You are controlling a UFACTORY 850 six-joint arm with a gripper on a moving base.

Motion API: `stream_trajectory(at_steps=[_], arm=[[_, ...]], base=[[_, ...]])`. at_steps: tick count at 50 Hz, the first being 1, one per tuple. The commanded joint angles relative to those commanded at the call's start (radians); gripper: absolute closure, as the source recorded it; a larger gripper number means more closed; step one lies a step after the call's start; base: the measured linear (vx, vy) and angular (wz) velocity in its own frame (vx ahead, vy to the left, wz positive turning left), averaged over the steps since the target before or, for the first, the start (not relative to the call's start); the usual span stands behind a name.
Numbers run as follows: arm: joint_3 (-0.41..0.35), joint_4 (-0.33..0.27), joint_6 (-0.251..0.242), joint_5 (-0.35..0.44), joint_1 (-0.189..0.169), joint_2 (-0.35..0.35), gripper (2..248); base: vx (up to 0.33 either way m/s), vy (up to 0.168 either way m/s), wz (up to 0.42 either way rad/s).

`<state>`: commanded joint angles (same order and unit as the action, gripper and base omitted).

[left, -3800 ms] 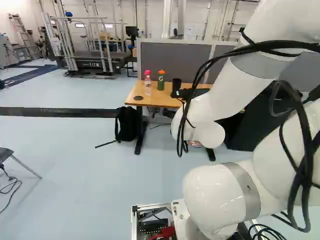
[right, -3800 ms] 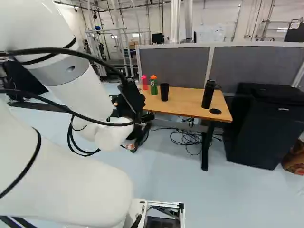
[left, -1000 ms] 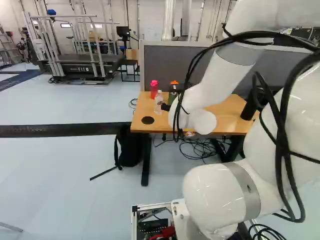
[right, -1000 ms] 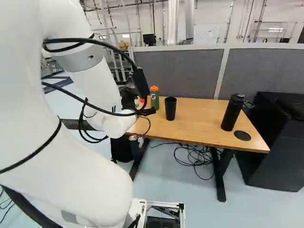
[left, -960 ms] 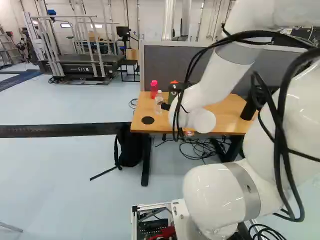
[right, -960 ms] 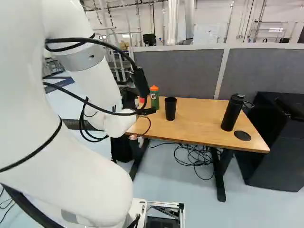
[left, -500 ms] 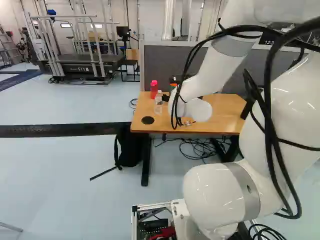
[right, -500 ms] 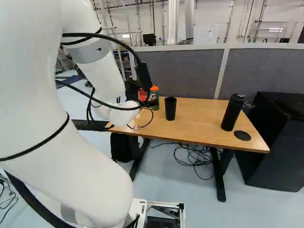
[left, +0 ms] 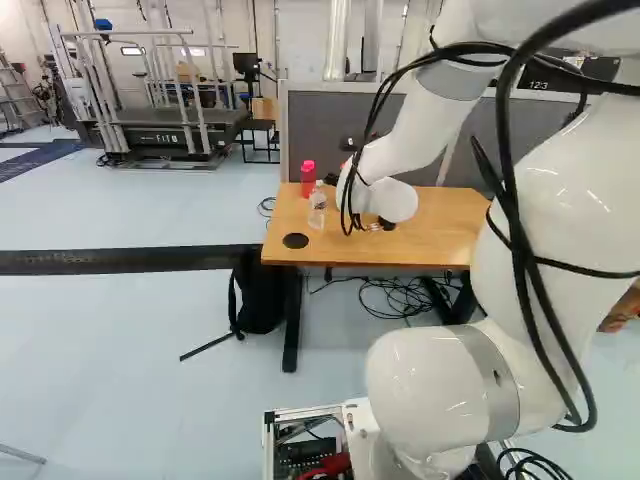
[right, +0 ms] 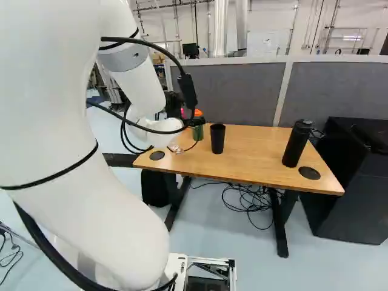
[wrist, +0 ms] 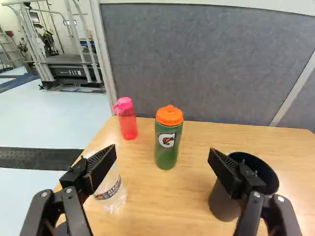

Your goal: Pick up the green bottle from the table

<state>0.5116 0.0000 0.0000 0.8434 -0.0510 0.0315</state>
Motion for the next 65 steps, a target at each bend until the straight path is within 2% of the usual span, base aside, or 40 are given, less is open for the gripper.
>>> stream_trajectory(at_steps=[16, 38, 65], arm=[[0.087, 0.000, 0.000, -0.054, -0.002, 0.063, 3], [0.206, 0.000, 0.000, -0.167, 0.000, 0.170, 3], [0.351, 0.000, 0.000, -0.259, -0.021, 0.287, 3]], base=[[0.000, 0.000, 0.000], [0.000, 0.000, 0.000], [0.000, 0.000, 0.000]])
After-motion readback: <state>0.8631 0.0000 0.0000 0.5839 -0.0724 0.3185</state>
